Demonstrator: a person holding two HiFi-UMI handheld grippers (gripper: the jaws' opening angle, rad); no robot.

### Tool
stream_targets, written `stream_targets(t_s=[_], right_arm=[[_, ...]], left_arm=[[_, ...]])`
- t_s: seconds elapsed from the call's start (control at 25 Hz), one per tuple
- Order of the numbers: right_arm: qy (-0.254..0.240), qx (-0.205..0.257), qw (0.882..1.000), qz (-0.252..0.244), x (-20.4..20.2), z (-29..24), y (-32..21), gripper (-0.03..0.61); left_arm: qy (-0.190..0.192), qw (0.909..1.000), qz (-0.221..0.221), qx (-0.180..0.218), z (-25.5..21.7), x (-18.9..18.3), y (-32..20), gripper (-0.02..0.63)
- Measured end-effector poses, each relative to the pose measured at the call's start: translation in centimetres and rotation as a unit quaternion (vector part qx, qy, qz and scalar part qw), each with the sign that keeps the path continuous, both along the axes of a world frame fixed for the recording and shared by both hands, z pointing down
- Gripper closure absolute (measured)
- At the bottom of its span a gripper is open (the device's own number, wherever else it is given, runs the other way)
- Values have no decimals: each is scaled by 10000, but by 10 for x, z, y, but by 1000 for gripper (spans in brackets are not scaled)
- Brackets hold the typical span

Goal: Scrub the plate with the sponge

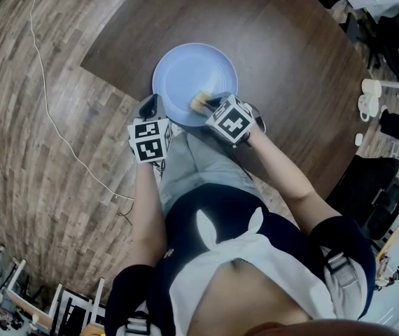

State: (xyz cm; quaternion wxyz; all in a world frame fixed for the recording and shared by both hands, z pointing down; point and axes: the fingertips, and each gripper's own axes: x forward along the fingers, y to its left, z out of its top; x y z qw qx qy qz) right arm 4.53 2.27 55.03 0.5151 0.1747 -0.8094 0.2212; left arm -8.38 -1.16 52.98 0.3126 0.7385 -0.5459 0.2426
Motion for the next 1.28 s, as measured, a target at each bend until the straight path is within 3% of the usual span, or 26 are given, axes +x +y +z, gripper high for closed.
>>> stream_targets(t_s=[0.76,1.28], right_arm=[[222,-24,9985,495,29,3,-27,552],[103,-27,9899,1411,51,5,-60,552]], left_arm=[[-46,10000,25,-19,1,0,0,611],[-48,10000,17,-18,2,-1,-1,611]])
